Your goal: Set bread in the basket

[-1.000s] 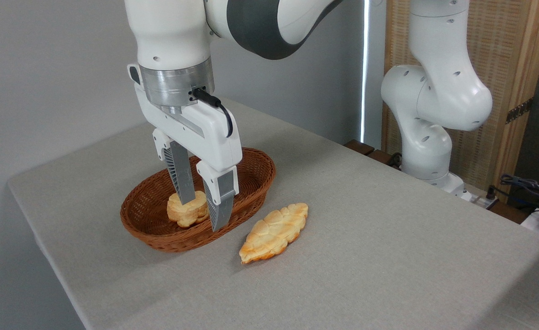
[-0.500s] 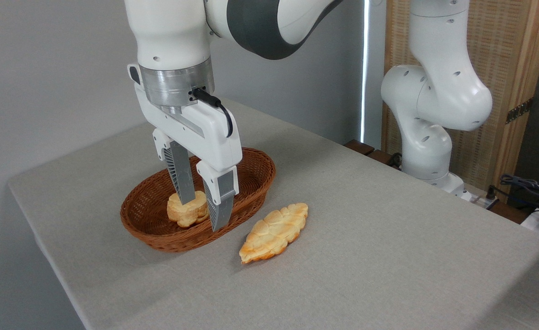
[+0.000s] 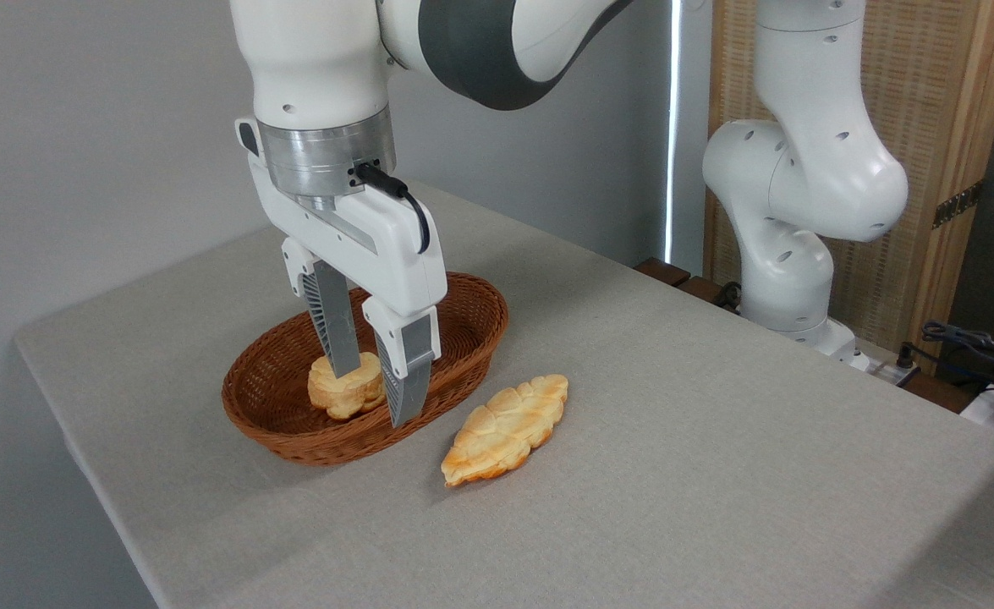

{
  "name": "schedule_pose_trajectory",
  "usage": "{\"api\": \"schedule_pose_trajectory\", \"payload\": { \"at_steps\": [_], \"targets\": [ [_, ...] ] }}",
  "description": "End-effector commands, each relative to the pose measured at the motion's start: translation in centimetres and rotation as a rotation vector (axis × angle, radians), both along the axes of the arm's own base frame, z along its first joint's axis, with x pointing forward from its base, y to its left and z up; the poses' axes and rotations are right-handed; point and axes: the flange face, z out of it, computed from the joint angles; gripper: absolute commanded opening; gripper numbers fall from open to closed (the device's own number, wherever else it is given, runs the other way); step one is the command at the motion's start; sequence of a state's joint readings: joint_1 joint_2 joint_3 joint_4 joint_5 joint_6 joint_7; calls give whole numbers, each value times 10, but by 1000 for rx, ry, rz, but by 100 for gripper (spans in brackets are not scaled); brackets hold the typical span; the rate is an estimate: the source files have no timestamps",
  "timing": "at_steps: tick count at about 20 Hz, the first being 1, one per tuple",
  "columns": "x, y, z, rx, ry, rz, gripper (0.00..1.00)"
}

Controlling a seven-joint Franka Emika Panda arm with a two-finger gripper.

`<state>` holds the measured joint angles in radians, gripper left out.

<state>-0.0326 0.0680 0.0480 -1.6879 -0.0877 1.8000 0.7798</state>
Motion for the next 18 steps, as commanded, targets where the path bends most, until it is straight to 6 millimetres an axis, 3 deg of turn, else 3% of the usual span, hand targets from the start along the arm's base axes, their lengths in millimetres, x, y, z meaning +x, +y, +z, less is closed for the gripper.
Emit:
{"api": "schedule_pose_trajectory", "payload": {
  "at_steps": [1, 6, 12, 15, 18],
  "targets": [
    [-4, 11, 4, -5, 9, 12, 100],
    [-6, 22, 8, -4, 4, 24, 100],
    [-13, 16, -2, -6, 46, 14, 100],
    [-28, 18, -17, 19, 79, -7, 100],
    [-43, 18, -50, 73, 141, -78, 100]
  ]
}}
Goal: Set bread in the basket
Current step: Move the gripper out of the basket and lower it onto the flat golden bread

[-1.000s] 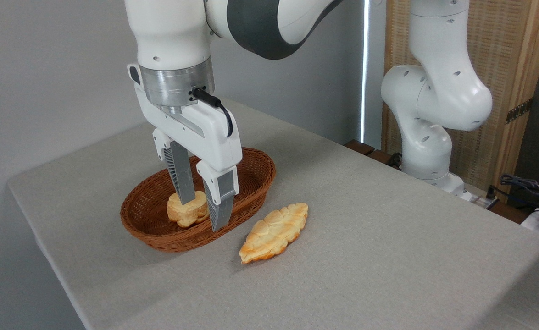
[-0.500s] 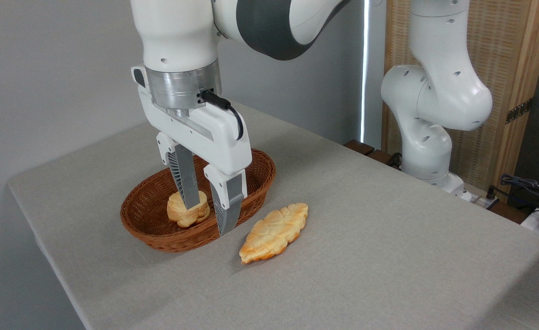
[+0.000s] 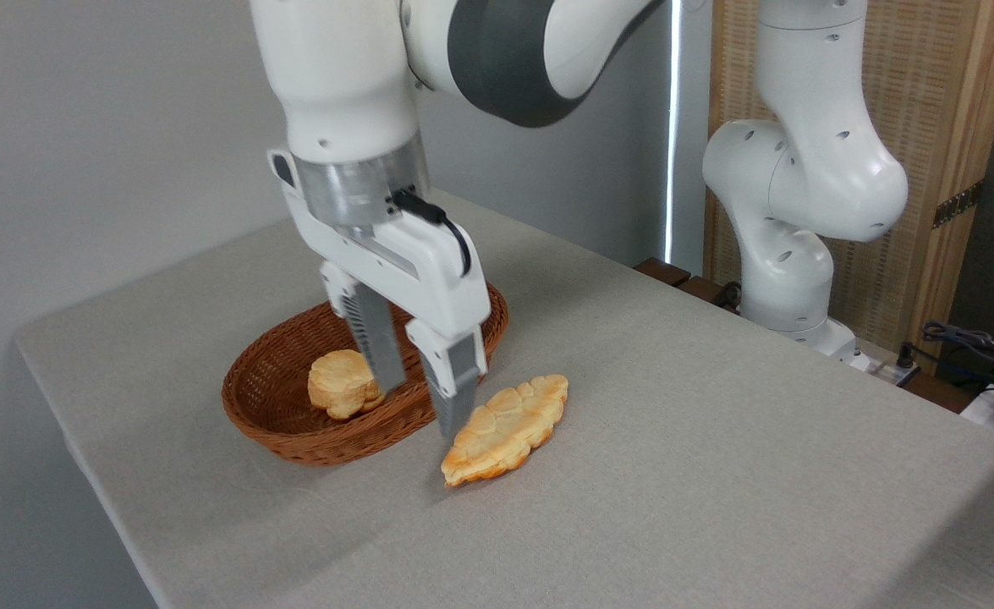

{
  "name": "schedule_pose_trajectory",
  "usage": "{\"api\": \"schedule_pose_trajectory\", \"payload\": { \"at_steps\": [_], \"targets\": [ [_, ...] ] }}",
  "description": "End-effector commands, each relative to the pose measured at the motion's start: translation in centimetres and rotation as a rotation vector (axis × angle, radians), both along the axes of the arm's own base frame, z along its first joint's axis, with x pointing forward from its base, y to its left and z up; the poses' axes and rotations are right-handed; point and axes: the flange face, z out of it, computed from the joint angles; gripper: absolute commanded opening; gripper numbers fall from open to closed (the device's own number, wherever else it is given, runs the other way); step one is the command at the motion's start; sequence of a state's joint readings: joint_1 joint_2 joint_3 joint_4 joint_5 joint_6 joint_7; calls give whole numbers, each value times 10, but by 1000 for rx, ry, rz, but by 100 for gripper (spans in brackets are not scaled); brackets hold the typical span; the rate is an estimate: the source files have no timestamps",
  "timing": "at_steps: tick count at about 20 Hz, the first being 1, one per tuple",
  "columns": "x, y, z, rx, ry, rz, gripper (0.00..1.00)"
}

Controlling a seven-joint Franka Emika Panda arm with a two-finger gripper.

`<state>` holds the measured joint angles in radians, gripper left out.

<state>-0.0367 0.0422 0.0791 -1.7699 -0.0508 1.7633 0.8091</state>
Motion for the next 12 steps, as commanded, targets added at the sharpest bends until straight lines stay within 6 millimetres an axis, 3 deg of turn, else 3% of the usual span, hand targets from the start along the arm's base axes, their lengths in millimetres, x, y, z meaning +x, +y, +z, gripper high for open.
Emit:
{"api": "schedule_pose_trajectory", "payload": {
  "at_steps": [1, 5, 12],
  "targets": [
    [-27, 0, -29, 39, 63, -81, 100],
    [-29, -15, -47, 38, 98, -114, 100],
    [-18, -18, -96, 30, 125, -97, 100]
  ]
}}
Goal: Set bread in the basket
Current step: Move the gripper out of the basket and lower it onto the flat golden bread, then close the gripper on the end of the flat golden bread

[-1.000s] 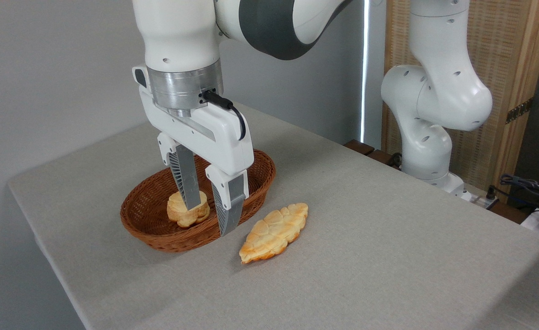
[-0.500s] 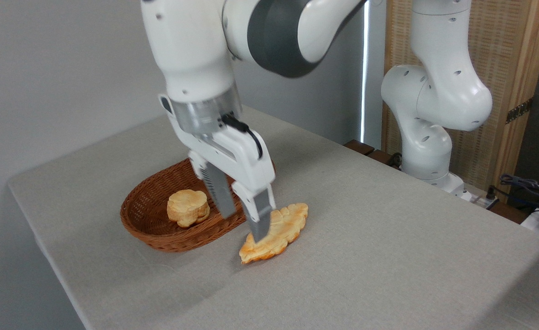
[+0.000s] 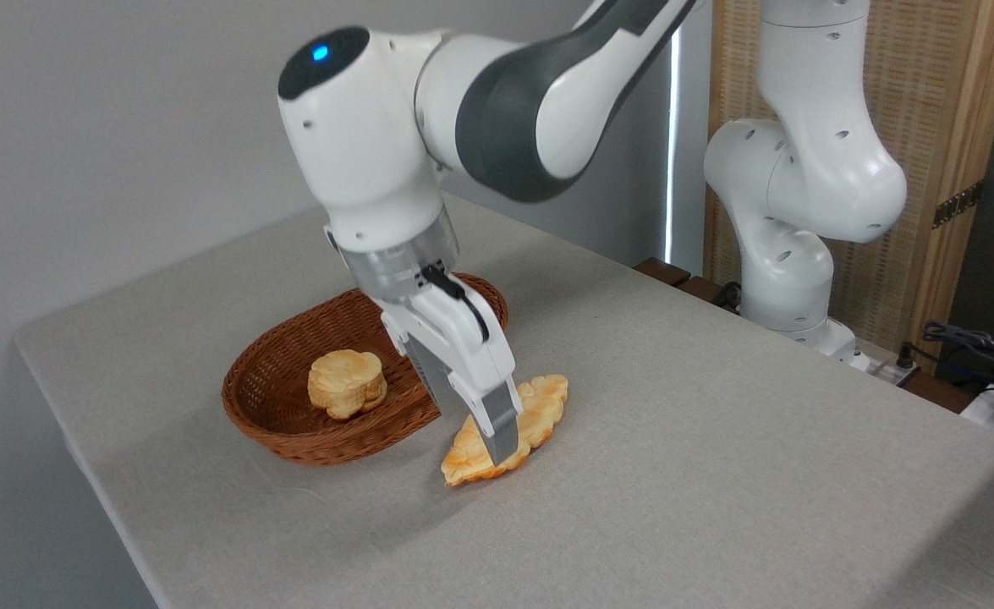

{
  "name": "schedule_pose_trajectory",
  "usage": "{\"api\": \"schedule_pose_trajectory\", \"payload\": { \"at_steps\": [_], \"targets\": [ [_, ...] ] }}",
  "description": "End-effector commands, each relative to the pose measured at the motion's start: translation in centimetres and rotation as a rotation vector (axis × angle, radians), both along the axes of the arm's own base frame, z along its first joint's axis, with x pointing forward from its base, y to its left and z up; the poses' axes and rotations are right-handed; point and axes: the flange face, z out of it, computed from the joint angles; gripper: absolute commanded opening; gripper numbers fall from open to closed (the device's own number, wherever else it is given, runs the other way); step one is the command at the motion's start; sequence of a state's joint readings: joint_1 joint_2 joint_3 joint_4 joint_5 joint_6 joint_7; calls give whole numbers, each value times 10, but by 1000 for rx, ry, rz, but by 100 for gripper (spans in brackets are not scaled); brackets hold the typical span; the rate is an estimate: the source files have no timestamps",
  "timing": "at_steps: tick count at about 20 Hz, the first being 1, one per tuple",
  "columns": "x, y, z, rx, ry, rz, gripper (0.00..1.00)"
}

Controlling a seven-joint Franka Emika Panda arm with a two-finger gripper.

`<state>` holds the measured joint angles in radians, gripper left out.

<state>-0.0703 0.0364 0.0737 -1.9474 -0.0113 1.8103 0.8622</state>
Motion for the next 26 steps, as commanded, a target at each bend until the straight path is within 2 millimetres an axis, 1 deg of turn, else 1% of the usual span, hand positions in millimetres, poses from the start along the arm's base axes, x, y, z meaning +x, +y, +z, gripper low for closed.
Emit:
{"api": "schedule_pose_trajectory", "payload": {
  "at_steps": [1, 3, 10, 16, 21, 22, 24, 25, 26],
  "targets": [
    [8, -1, -26, -1, 6, 19, 100],
    [11, -4, -32, -38, 7, 64, 100],
    [11, -3, -37, -40, 17, 67, 100],
    [3, 1, -43, -32, 78, 69, 100],
    [-4, 4, -55, -31, 107, 75, 100],
    [-4, 4, -55, -31, 107, 75, 94],
    [-4, 4, -55, -33, 107, 66, 57],
    [-4, 4, -55, -33, 107, 65, 43],
    [-4, 5, -53, -34, 104, 65, 35]
  ]
}}
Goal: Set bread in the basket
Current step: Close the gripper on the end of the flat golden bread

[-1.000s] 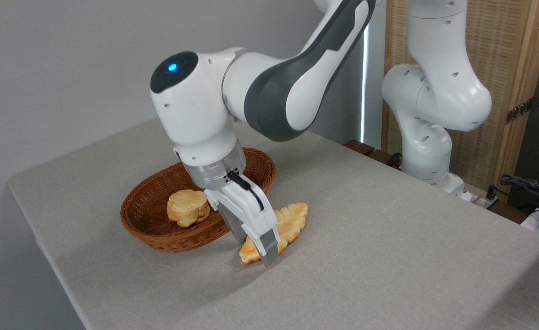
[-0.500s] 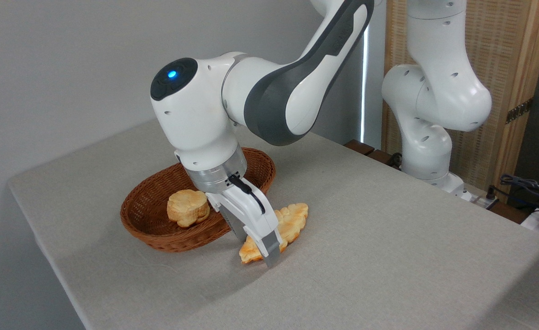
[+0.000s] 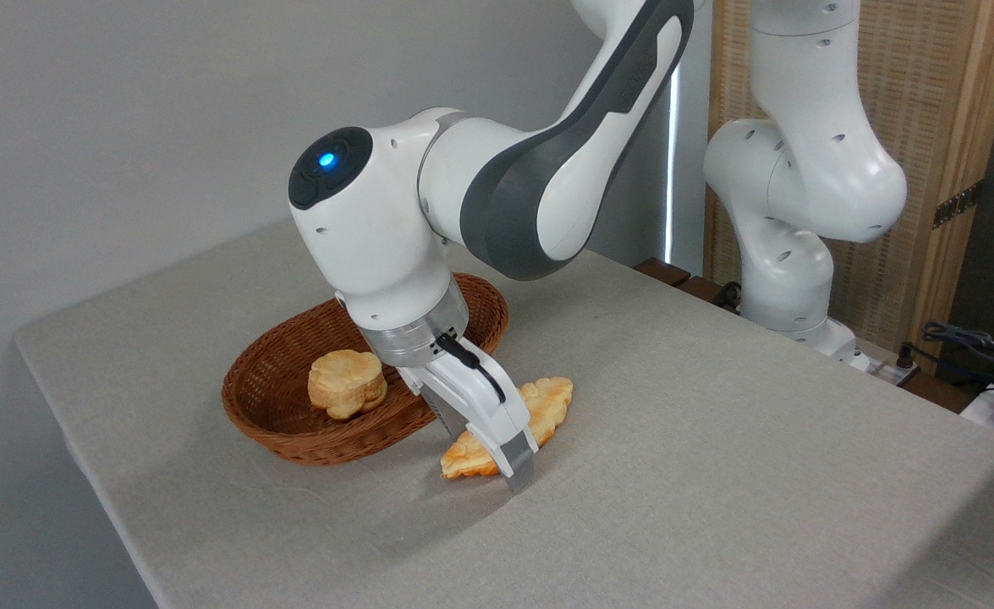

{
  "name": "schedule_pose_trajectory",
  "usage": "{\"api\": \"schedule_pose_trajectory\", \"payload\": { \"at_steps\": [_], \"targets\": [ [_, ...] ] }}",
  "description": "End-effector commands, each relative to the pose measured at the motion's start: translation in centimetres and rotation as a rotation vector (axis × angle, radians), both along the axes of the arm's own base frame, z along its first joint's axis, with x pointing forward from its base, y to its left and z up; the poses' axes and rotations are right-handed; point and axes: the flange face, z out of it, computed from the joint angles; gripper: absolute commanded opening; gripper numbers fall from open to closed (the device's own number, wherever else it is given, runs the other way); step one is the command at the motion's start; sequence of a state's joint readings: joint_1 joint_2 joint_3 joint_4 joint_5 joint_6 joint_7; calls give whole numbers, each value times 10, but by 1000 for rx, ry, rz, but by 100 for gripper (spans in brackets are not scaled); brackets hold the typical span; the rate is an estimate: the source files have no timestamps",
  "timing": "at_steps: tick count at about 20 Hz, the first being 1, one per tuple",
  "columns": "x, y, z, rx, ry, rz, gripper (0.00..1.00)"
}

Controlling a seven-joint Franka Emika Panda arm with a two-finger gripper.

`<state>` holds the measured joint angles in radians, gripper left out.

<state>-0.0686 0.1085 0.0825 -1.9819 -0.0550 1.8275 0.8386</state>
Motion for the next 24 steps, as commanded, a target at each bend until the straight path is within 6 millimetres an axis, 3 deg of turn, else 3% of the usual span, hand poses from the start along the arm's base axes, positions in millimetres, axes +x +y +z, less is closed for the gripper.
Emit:
{"api": "schedule_pose_trajectory", "payload": {
  "at_steps": [1, 16, 24],
  "targets": [
    [-5, 5, 1, -6, 13, 13, 31],
    [-4, 6, 2, -6, 7, 14, 29],
    [-2, 8, 19, -15, -30, -10, 28]
  ]
}}
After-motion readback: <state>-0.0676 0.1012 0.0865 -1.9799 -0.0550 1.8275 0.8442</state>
